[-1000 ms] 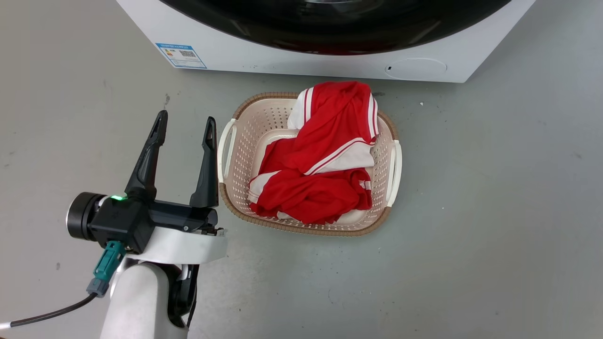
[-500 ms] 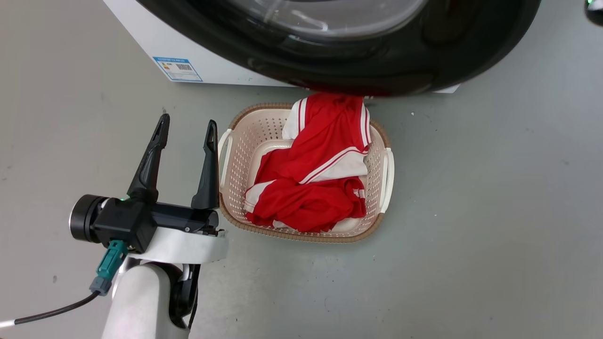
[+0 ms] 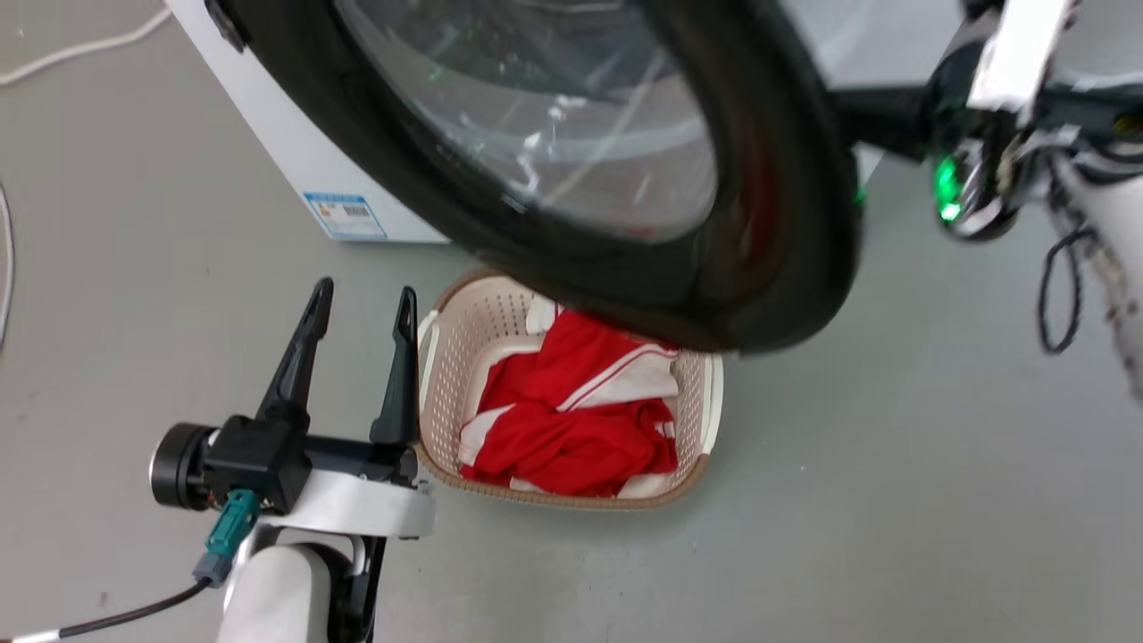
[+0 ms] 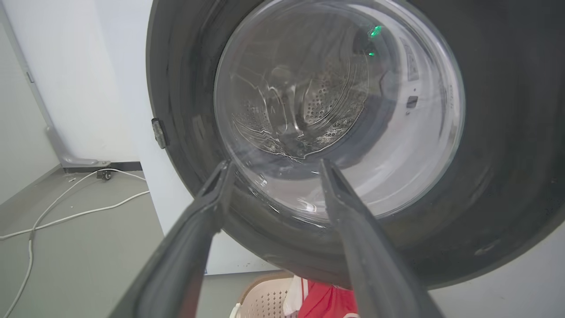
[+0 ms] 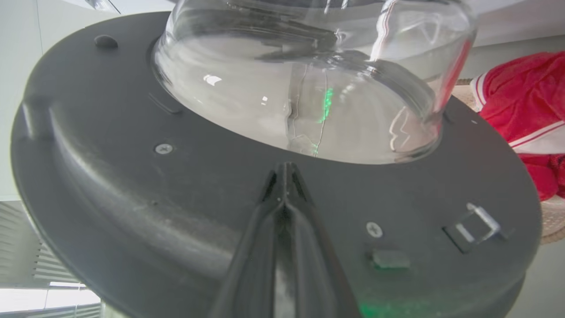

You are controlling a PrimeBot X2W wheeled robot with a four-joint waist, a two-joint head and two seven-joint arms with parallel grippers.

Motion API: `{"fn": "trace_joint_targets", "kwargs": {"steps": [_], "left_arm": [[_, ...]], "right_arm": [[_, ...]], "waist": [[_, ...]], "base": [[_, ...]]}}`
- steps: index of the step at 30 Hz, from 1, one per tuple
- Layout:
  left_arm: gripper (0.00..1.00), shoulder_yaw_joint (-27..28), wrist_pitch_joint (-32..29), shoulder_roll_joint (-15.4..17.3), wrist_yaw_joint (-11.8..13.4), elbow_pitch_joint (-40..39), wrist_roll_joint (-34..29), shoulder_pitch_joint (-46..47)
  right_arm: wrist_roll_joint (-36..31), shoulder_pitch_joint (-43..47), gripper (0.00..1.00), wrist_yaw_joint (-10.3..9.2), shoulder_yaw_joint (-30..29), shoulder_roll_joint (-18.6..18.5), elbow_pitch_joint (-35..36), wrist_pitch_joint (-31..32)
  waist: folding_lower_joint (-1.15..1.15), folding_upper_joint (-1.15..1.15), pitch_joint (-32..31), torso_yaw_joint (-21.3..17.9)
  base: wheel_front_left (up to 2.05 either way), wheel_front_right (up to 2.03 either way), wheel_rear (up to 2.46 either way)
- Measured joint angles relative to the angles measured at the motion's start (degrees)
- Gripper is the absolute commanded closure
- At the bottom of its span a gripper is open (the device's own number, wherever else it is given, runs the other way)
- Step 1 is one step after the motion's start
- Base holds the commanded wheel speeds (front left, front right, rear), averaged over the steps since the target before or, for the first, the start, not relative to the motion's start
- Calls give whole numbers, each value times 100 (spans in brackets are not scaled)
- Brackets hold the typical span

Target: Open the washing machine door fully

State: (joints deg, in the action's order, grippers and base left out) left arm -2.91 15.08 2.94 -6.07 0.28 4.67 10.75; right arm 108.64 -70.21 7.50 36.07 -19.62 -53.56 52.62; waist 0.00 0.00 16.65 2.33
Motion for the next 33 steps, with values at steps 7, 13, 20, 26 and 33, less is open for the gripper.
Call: {"fn": "trace_joint_targets", "kwargs": {"steps": [7, 13, 20, 26, 33], "left_arm": [[0, -32, 0, -1, 29, 151, -40, -353], [0, -55, 0, -1, 66, 241, -38, -554], [0, -134, 0, -3, 125, 328, 4, -622], [0, -159, 0, -2, 163, 347, 13, -672], [0, -169, 0, -2, 231, 348, 62, -709]], "right_arm": [[338, 1032, 100, -1, 223, 81, 896, 35], [593, 1624, 100, -1, 513, 86, 1534, -77], [949, 2086, 100, -1, 946, 87, 2217, -377], [1204, 2270, 100, -1, 1319, 11, 2679, -870], [856, 2512, 100, -1, 1210, -196, 3101, -2638]], "waist": [[-1, 0, -611, -72], [-1, 0, -959, -72], [-1, 0, -1203, 20], [-1, 0, -1289, 63], [-1, 0, -1347, 36]], "base": [[0, 0, 0], [0, 0, 0], [0, 0, 0], [0, 0, 0], [0, 0, 0]]}}
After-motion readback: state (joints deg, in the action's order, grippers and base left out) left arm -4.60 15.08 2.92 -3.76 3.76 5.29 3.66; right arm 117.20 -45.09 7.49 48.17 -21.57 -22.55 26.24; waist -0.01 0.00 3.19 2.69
